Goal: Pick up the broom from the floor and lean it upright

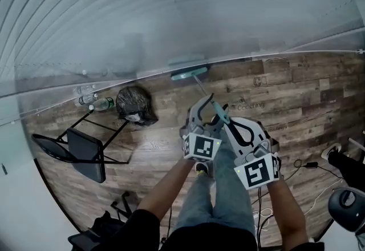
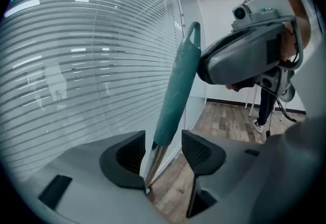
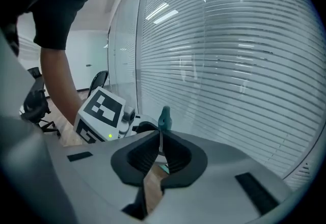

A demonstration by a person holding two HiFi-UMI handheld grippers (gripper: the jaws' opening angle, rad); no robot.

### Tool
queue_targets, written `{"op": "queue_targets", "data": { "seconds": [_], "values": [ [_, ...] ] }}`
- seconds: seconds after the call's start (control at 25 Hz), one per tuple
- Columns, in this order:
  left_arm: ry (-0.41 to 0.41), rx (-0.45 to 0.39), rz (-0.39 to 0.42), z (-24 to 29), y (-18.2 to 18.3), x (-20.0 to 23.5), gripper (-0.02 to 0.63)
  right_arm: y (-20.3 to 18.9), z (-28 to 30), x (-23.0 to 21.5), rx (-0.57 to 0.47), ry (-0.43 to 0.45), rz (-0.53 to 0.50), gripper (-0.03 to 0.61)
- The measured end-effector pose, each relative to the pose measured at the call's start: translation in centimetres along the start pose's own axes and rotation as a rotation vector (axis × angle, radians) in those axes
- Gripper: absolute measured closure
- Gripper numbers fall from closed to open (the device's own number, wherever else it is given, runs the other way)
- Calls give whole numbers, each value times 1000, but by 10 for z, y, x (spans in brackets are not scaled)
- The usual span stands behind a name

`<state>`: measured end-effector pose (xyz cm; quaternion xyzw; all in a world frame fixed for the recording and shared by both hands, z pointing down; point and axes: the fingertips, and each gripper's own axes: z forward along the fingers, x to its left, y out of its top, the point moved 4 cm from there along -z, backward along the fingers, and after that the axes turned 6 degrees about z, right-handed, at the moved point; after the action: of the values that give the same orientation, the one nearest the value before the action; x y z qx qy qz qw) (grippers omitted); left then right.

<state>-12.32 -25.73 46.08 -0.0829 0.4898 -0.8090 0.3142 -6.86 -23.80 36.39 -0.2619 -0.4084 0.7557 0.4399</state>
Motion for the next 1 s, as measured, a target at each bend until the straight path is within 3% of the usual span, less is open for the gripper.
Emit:
{"op": "queue_targets", "data": {
  "seconds": [0.04,0.16,0.64,1.0],
  "values": [
    [4,-3,5,4,3,4,384,3,2,-5,-7,2,1,548],
    [28,-6,32,10,6,18,492,10,9,-19,-34,9,14,546],
    [58,0,-101,-9,20,56,499,53,28,-24,-165,102,-5,505],
    [-61,26,-196,-17,50,73,505,81,32,-33,-244,100,92,505]
  ]
}}
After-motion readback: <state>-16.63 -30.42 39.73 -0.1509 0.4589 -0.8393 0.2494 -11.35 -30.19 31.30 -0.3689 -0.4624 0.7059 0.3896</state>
